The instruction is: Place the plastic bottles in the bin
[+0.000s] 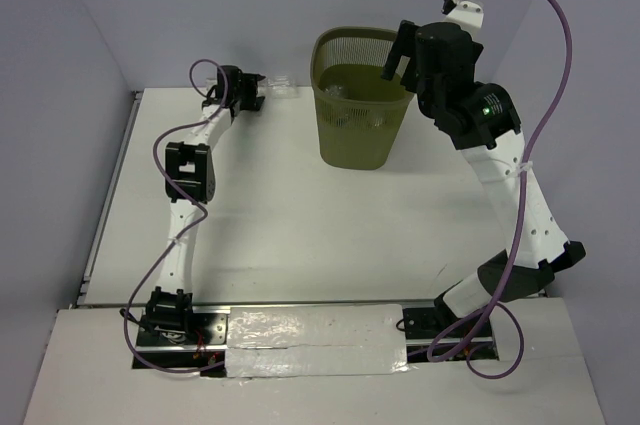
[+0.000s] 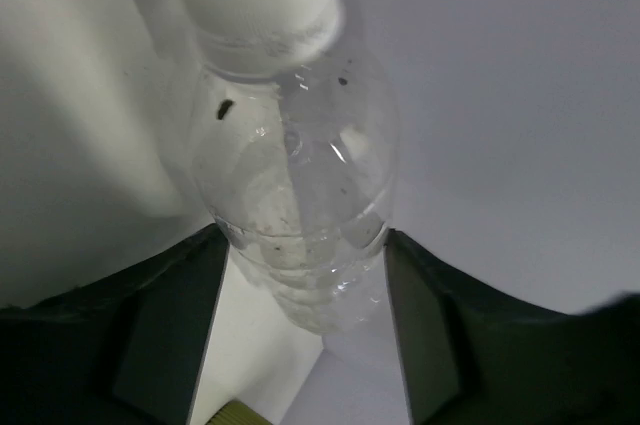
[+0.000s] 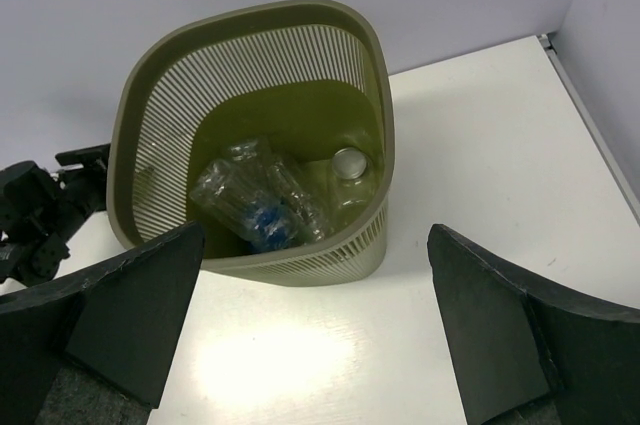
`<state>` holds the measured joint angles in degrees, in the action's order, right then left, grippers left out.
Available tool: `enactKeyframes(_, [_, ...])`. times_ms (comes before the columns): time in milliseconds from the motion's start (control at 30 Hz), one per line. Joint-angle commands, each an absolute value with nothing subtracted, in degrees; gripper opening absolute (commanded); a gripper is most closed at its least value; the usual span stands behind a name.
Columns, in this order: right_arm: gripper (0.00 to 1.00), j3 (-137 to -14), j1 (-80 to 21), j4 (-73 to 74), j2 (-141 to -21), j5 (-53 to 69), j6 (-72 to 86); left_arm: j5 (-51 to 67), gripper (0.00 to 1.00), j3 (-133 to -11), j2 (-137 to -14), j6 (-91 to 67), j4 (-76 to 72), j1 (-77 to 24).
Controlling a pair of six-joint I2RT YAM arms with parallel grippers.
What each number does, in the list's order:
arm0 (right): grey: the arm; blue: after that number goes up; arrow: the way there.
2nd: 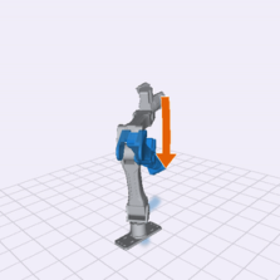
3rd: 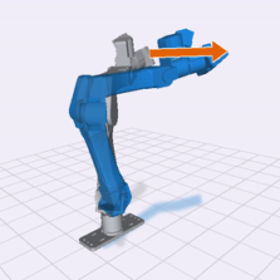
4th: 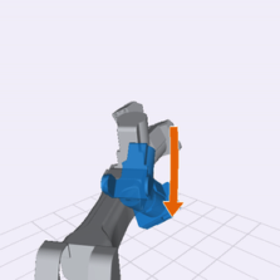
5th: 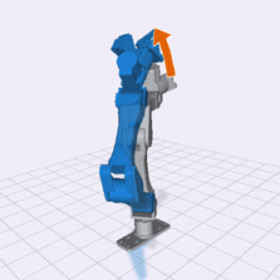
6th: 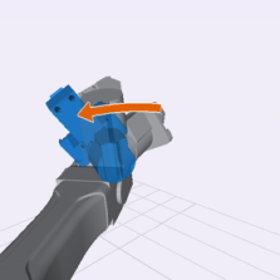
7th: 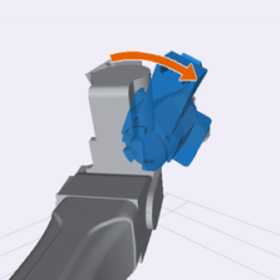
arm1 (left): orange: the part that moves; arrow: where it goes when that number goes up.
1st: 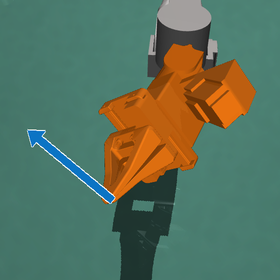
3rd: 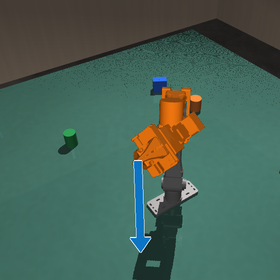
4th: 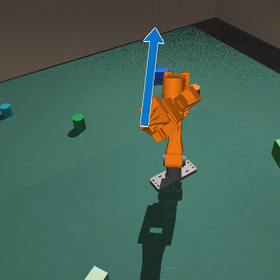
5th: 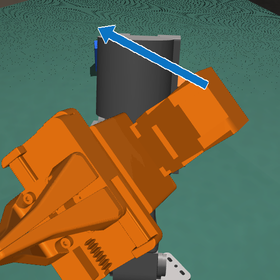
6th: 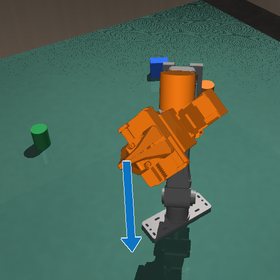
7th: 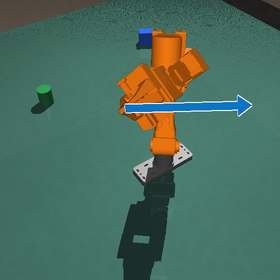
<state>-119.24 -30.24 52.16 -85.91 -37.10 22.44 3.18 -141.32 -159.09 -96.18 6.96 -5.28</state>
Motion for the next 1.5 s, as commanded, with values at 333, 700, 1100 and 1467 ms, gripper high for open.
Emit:
enactKeyframes(333, [1.00, -117.3, -30.5, 54.3, -81.3, -39.2, 23.9, 0.3, 0.57, -122.4, -140.7, -87.2, 2.3, -7.2])
enactKeyframes(700, [1.00, -106.4, -30.8, 53.2, -71.3, -38.7, 26.5, -0.4, 0.56, -116.2, -113.2, -59.7, 15.0, -9.0])
enactKeyframes(1100, [1.00, -100.8, -30.8, 56.5, -65.0, -38.4, 28.5, 10.6, 0.56, -141.4, -109.9, -37.2, 26.5, -15.7])
enactKeyframes(1467, [1.00, -98.6, -30.8, 62.7, -59.3, -40.4, 32.0, 12.7, 0.57, -144.1, -118.9, -40.2, 18.3, -26.9])
